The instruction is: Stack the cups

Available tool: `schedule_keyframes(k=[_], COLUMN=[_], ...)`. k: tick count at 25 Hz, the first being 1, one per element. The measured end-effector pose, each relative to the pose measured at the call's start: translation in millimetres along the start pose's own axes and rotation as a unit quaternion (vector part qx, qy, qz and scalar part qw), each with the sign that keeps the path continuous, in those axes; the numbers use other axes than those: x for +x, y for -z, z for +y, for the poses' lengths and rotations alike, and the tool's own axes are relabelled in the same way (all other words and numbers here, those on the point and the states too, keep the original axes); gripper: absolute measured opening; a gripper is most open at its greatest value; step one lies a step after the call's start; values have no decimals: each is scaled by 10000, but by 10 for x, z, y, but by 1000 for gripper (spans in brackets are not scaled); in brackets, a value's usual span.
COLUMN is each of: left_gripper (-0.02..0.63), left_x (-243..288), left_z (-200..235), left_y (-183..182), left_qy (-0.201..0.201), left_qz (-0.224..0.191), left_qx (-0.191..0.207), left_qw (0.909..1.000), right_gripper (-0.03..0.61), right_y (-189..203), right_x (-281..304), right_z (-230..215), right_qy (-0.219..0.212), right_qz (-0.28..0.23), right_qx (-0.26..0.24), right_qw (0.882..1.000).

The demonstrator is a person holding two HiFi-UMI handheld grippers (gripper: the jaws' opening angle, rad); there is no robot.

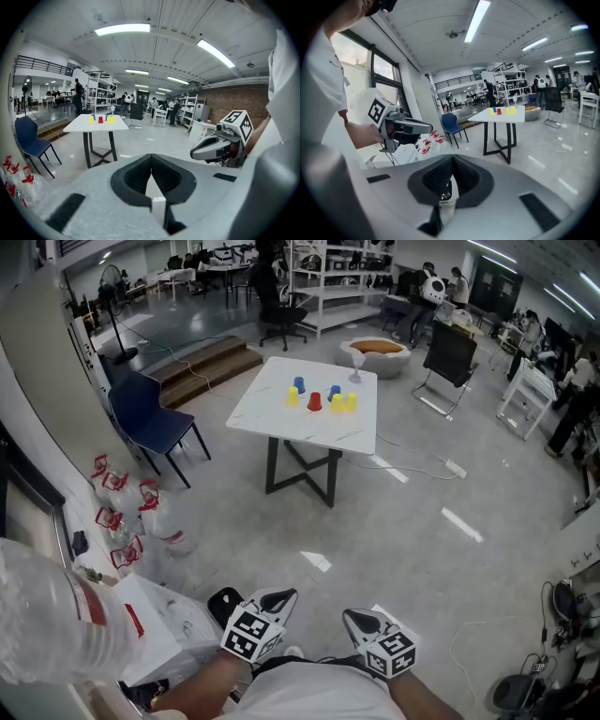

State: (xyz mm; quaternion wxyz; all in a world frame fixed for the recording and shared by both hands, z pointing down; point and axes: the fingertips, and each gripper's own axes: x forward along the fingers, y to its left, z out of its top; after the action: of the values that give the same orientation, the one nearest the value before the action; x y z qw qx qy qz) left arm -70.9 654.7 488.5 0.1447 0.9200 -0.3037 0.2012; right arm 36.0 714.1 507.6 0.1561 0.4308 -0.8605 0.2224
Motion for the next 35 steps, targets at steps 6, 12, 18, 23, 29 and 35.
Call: schedule_keyframes(k=[6, 12, 18, 23, 29, 35], left_gripper=[9, 9, 9, 9, 9, 9], left_x=[25, 257, 627, 1053, 1626, 2139], left_z=[35, 231, 706, 1205, 1805, 2189], left_y=[103, 58, -97, -548, -1452, -1698], left_qy=[193, 203, 4, -237, -585, -813], left_qz=[36, 13, 69, 121, -242, -177], left_qx=[-157, -202, -370, -279, -82, -150], left_qw=[9997, 9996, 9993, 9993, 9980, 9964], right_gripper=[6, 6, 6, 6, 6, 6], right_y=[-77, -228, -484, -1008, -1816, -2081], right_x=[224, 487, 922, 1383, 1805, 2121], right_z=[70, -148, -626, -1189, -1907, -2465], right_qy=[-28, -78, -154, -373, -580, -734], right_qz=[63, 126, 91, -32, -255, -237], right_qx=[77, -26, 49, 45, -241, -261], right_qw=[9999, 9999, 9998, 9993, 9977, 9967])
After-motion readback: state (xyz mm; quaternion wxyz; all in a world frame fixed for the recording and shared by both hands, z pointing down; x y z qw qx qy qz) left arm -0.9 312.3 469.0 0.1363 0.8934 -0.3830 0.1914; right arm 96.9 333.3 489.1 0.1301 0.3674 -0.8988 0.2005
